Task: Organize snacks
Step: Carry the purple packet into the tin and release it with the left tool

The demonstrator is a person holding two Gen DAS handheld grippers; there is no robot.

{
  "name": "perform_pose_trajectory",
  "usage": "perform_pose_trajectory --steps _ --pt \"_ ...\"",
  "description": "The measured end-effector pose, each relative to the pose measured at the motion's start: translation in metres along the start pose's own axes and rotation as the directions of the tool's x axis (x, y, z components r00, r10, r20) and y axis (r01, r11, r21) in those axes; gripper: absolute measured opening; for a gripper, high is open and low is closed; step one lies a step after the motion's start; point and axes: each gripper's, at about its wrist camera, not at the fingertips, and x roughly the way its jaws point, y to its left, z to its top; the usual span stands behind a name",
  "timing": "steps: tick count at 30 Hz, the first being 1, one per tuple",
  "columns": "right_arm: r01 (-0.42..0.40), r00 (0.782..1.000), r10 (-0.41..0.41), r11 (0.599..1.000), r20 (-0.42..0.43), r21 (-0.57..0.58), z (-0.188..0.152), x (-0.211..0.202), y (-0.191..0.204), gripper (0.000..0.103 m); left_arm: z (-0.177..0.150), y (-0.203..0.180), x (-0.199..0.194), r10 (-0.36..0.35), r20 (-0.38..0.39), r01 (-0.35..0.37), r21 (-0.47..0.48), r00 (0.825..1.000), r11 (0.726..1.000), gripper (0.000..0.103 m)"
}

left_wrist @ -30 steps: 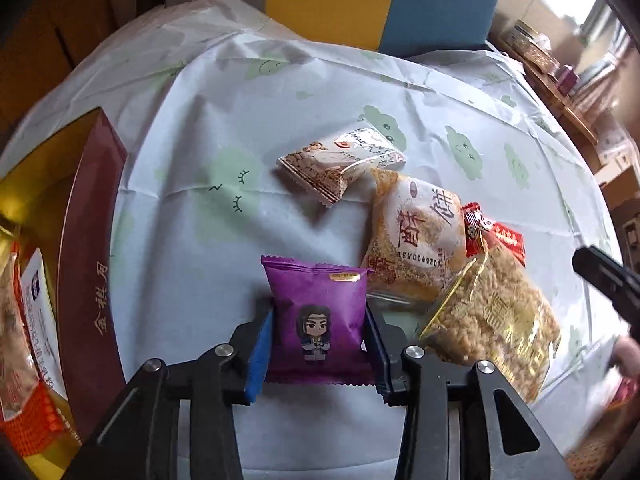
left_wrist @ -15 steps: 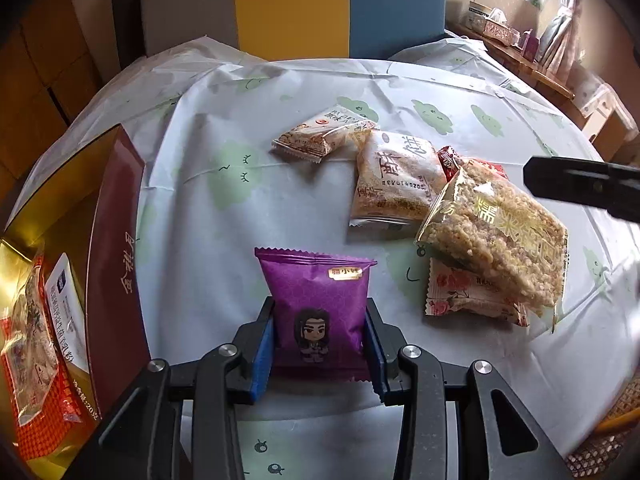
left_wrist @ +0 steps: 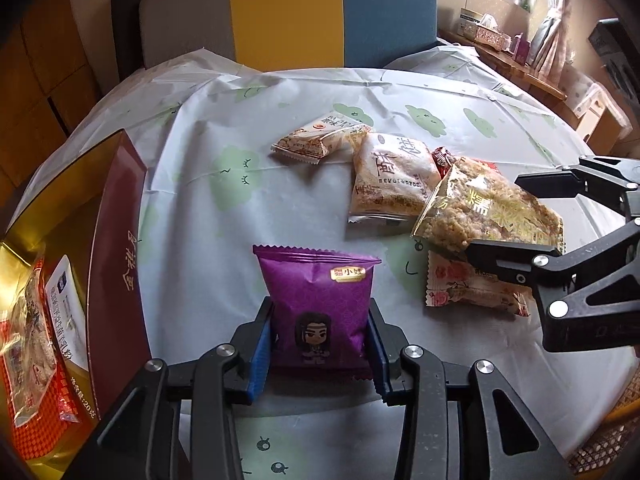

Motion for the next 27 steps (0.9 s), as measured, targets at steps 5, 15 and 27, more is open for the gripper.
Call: perform_pose_trajectory --steps 5,15,27 --pt "0.052 0.998 -0.052 0.998 0.025 -0.032 0.001 0.003 0.005 0.079 -0.002 0.005 -0.015 -0.047 0.03 0.048 -0.021 0.998 0.999 0.039" --pt "0.05 0.999 -0.05 0.999 0.011 0.002 0.002 0.003 0.003 0.079 0.007 0.054 -0.079 -0.106 0.156 0.13 -0.15 0.982 0.98 0.039" --pt "0.074 0.997 -0.074 0.997 0.013 -0.013 0.005 0.004 0.001 0.078 0.029 0.176 -0.054 0.058 0.084 -0.02 -0.39 0.995 0.921 0.04"
